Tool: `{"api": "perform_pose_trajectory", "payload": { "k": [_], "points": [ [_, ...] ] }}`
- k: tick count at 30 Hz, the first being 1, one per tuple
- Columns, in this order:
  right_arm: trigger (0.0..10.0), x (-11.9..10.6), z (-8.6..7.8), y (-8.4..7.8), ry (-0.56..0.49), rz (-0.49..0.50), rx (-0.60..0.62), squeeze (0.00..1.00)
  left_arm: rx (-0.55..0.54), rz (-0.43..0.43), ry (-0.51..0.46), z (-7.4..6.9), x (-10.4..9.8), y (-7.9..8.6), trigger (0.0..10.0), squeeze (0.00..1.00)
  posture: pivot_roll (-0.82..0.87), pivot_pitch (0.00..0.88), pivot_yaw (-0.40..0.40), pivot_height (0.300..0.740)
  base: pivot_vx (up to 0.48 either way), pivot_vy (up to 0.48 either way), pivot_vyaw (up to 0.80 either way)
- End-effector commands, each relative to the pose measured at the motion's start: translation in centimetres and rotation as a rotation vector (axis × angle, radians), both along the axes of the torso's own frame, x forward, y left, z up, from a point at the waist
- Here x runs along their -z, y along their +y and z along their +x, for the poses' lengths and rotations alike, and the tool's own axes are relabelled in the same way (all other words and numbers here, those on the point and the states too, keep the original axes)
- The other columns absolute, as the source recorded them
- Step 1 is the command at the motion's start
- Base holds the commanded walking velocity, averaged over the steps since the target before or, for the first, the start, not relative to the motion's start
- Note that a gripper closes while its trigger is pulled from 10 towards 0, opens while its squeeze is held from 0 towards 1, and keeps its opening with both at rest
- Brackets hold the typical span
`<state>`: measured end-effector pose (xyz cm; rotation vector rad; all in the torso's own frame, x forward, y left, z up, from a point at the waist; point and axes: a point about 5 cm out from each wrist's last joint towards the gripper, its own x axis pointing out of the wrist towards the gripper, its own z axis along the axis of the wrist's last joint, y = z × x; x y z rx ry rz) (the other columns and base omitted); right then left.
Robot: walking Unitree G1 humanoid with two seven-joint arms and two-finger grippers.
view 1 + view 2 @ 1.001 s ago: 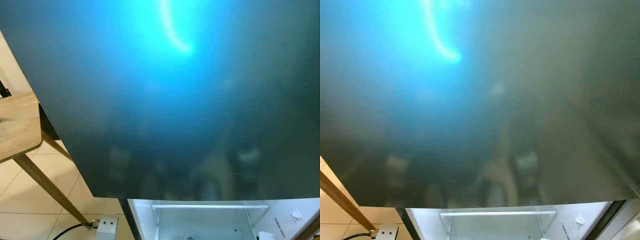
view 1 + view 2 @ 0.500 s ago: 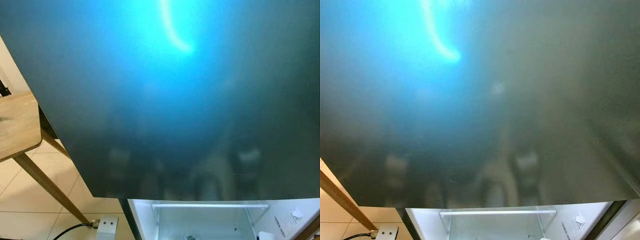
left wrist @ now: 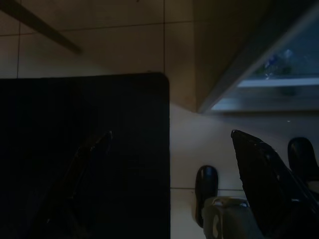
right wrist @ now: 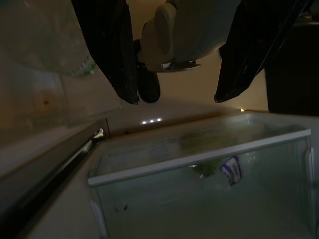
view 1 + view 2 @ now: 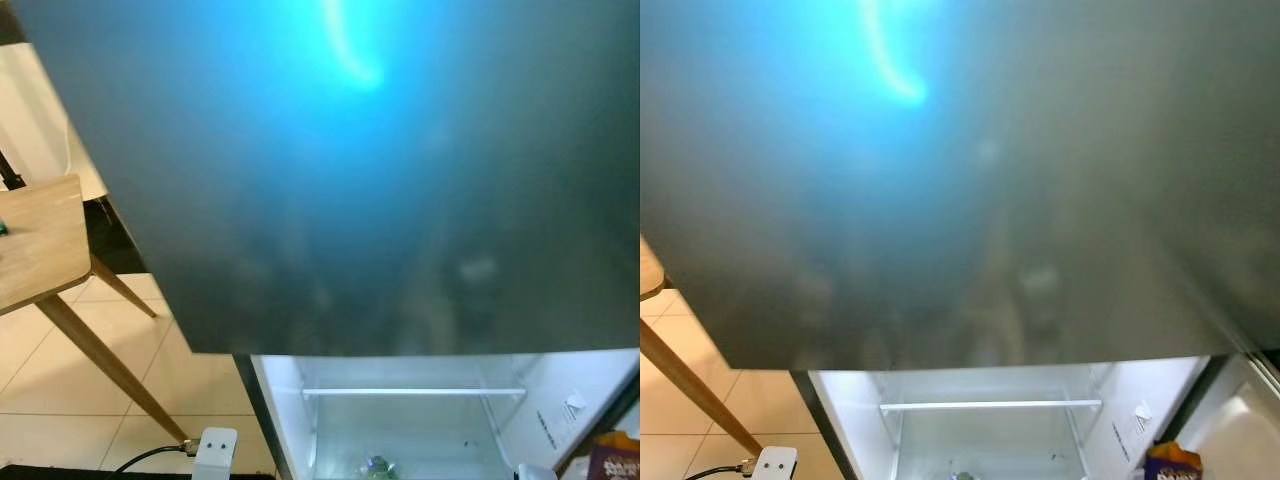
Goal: Restocking fridge
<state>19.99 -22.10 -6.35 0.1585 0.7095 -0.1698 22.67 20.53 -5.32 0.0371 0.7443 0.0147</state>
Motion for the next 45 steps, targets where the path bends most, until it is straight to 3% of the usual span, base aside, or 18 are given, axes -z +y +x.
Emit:
{"api": "perform_pose_trajectory", "payload": {
  "k": [1, 21, 45],
  "points": [
    [10.0, 0.42, -0.56, 0.28, 0.027, 0.01, 0.0, 0.0, -0.002, 0.013, 0.016, -0.54, 0.23, 0.59, 10.0, 0.0, -0.1, 0.126, 0.048, 0.721, -0.322, 0.0, 0.0],
    [10.0, 0.27, -0.49, -0.01, 0.015, 0.006, -0.01, 0.0, 0.002, 0.009, 0.005, -0.49, 0.18, 0.37, 10.0, 0.0, -0.1, 0.115, 0.039, 0.721, -0.304, 0.0, 0.0],
    [10.0, 0.19, -0.26, 0.25, 0.01, 0.013, -0.022, 0.0, -0.014, 0.011, -0.014, -0.44, -0.03, 0.33, 10.0, 0.0, -0.1, 0.126, 0.031, 0.721, 0.0, 0.0, 0.0]
  ]
}}
